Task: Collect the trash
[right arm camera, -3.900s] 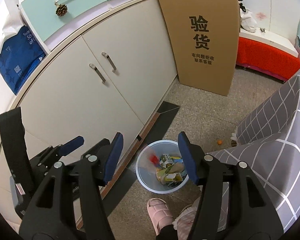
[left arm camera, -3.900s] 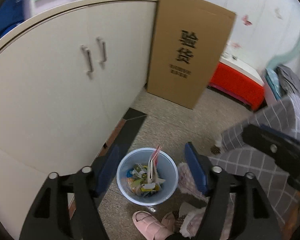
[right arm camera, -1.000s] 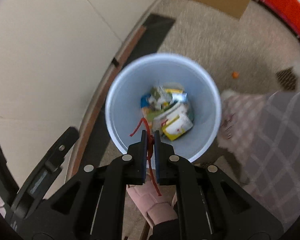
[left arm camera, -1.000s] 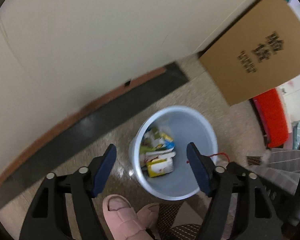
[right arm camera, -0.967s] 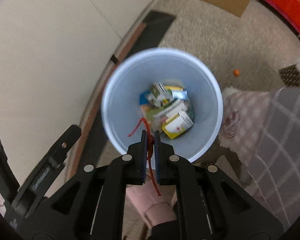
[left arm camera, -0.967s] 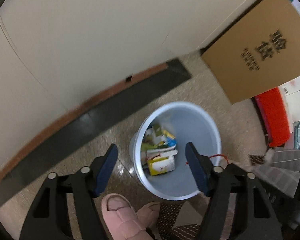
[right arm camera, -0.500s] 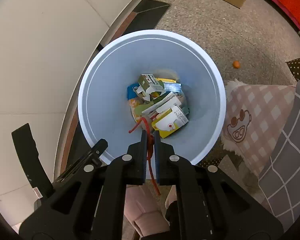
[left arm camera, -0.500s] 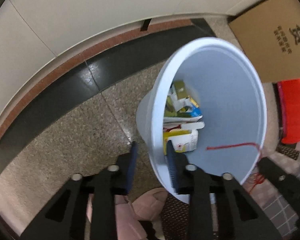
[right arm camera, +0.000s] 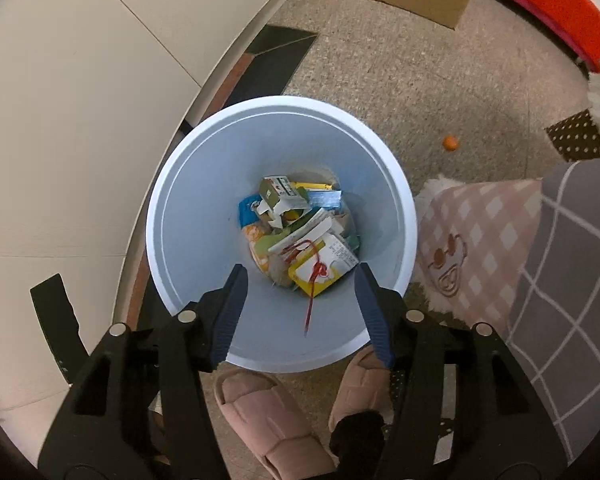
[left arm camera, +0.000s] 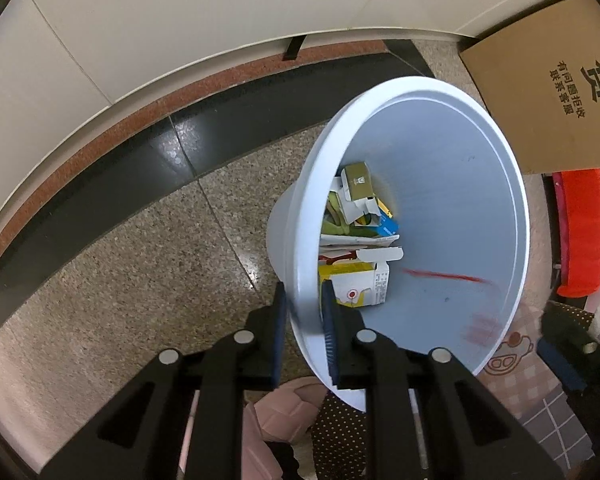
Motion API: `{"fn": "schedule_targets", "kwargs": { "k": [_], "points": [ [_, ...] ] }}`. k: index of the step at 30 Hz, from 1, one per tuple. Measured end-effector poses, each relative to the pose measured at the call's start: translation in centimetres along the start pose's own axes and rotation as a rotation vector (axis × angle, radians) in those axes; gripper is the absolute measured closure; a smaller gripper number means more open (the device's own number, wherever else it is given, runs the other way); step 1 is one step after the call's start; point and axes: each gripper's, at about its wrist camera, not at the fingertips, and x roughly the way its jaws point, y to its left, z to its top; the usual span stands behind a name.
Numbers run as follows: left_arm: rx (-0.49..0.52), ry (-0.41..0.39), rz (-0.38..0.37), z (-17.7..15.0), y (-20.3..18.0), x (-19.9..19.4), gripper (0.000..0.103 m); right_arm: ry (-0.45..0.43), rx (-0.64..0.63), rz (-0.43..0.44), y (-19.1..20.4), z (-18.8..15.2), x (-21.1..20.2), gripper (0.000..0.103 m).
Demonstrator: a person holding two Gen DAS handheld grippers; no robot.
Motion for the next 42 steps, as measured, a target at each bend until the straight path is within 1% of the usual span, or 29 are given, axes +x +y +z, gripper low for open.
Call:
{"fn": "schedule_targets", "kwargs": {
  "k": [2, 4, 6, 7, 8, 9, 10, 12, 14, 15, 16, 17, 19, 20, 22, 24, 27, 28, 29, 31, 33, 36, 38, 39, 40, 42],
  "points": [
    [0.008, -0.004, 0.001, 0.0, 0.0, 0.0, 0.086, -0.007, 0.002, -0.005, 0.0, 0.0, -0.3, 0.046],
    [0.024, -0.01, 0.006, -0.1, -0.2, 0.0, 0.085, -0.029, -0.021, -0.049, 0.1, -0.1, -0.9, 0.044],
    [0.04, -0.026, 0.004, -0.4, -0.4, -0.4, 0.082, -0.054, -0.055, -0.098, 0.4, -0.2, -1.6, 0.044],
    [0.045, -0.032, 0.001, -0.5, -0.4, -0.8, 0.073, -0.07, -0.076, -0.12, 0.7, -0.3, -2.2, 0.044],
    [0.044, -0.035, -0.001, -0.5, -0.5, -1.2, 0.059, -0.08, -0.092, -0.13, 0.9, -0.4, -2.6, 0.044],
    [0.046, -0.046, -0.011, -0.4, -0.6, -1.9, 0.056, -0.101, -0.114, -0.143, 1.4, -0.5, -3.6, 0.044],
    [0.052, -0.064, -0.021, -0.4, -0.7, -2.6, 0.055, -0.114, -0.123, -0.147, 1.5, -0.5, -4.3, 0.044],
    [0.068, -0.09, -0.019, -0.2, -1.1, -4.5, 0.05, -0.156, -0.13, -0.143, 2.2, -0.6, -6.6, 0.044],
    [0.078, -0.124, -0.031, 0.1, -1.6, -7.2, 0.043, -0.209, -0.127, -0.132, 3.0, -0.9, -9.9, 0.043],
    [0.082, -0.138, -0.039, 0.2, -1.8, -8.4, 0.042, -0.233, -0.124, -0.125, 3.3, -1.1, -11.5, 0.041],
    [0.094, -0.161, -0.049, 0.2, -2.1, -10.2, 0.039, -0.251, -0.12, -0.116, 3.4, -0.9, -12.7, 0.04],
    [0.114, -0.192, -0.062, 0.1, -2.5, -12.3, 0.036, -0.289, -0.112, -0.106, 3.6, -1.3, -15.0, 0.04],
    [0.153, -0.249, -0.076, -0.4, -3.3, -15.9, 0.034, -0.353, -0.098, -0.122, 3.8, -2.0, -18.6, 0.038],
    [0.182, -0.278, -0.083, -0.8, -3.8, -18.1, 0.033, -0.407, -0.111, -0.119, 4.1, -2.7, -21.3, 0.038],
    [0.24, -0.321, -0.098, -1.7, -4.7, -21.5, 0.031, -0.482, -0.124, -0.142, 4.4, -3.9, -25.0, 0.034],
    [0.304, -0.382, -0.106, -3.0, -6.0, -26.2, 0.03, -0.558, -0.124, -0.145, 4.3, -5.7, -29.4, 0.033],
    [0.37, -0.46, -0.154, -5.3, -7.4, -32.2, 0.027, -0.659, -0.103, -0.132, 3.6, -8.7, -35.5, 0.03],
    [0.386, -0.479, -0.167, -6.0, -7.7, -33.7, 0.026, -0.694, -0.096, -0.117, 3.1, -9.9, -37.7, 0.029],
    [0.418, -0.511, -0.189, -7.2, -8.2, -36.1, 0.026, -0.726, -0.09, -0.114, 2.7, -11.2, -39.8, 0.028],
    [0.465, -0.56, -0.205, -9.1, -9.1, -39.2, 0.024, -0.784, -0.079, -0.095, 2.0, -13.4, -43.2, 0.026],
    [0.526, -0.619, -0.223, -11.5, -10.0, -42.6, 0.023, -0.857, -0.074, -0.107, 1.1, -15.9, -46.6, 0.023],
    [0.588, -0.7, -0.233, -15.4, -11.0, -46.9, 0.02, -0.958, -0.074, -0.155, -0.2, -20.0, -50.9, 0.02],
    [0.629, -0.743, -0.265, -18.4, -11.6, -49.5, 0.02, -0.994, -0.06, -0.152, -1.4, -22.0, -52.6, 0.02],
    [0.638, -0.761, -0.269, -19.3, -11.8, -50.5, 0.02, -1.016, -0.046, -0.147, -2.5, -23.6, -53.9, 0.02],
    [0.657, -0.792, -0.271, -20.8, -12.1, -51.8, 0.019, -1.026, -0.035, -0.152, -3.1, -24.6, -54.5, 0.02],
    [0.697, -0.85, -0.278, -23.5, -12.8, -53.7, 0.018, -1.074, -0.012, -0.151, -4.7, -26.9, -56.1, 0.019]
  ]
}}
